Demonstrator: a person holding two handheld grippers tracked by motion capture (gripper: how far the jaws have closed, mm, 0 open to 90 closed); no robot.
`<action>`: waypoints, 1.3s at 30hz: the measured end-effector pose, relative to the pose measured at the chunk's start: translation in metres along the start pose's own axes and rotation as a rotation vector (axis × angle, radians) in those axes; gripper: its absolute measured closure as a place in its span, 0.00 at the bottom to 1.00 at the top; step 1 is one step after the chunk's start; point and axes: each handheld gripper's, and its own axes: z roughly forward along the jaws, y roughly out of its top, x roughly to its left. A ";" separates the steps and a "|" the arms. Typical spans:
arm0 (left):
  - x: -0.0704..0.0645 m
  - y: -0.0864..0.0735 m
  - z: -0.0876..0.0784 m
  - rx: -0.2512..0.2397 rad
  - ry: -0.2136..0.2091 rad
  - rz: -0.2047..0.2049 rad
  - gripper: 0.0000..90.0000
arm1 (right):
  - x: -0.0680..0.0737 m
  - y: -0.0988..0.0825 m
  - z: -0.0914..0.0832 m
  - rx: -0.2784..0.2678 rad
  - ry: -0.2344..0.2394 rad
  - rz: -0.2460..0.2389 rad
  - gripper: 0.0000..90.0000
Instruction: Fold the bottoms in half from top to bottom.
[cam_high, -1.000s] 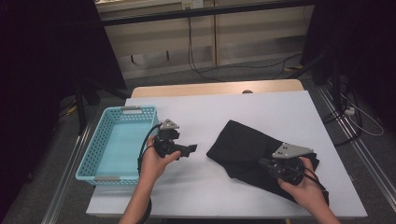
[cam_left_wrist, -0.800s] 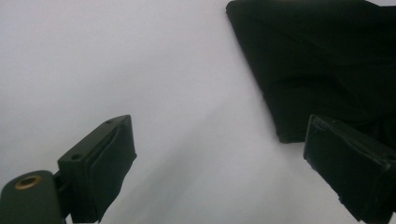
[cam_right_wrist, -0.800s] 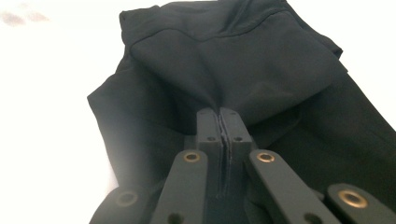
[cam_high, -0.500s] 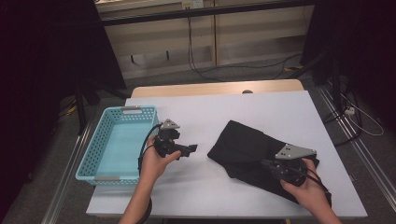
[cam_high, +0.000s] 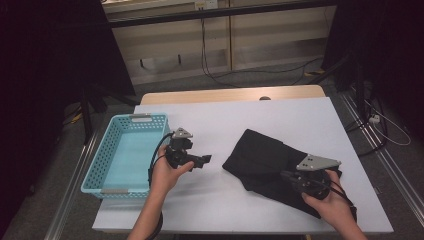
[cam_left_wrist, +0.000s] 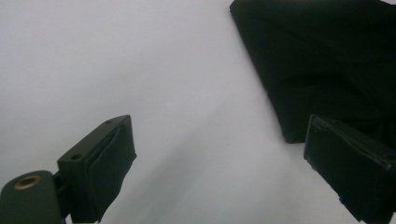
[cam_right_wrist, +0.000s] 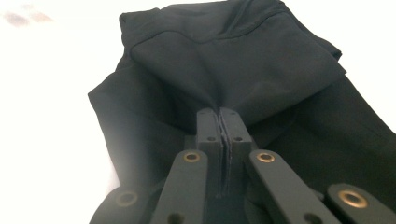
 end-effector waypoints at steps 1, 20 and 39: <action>0.000 0.000 0.000 -0.002 0.001 0.001 0.10 | 0.000 0.000 -0.001 -0.002 0.000 0.001 0.98; 0.002 0.002 -0.001 -0.021 -0.004 -0.009 0.10 | 0.000 0.001 -0.009 -0.003 0.004 0.011 0.98; 0.005 -0.001 -0.002 -0.014 -0.004 -0.014 0.10 | -0.002 -0.003 -0.017 -0.007 -0.001 0.025 0.98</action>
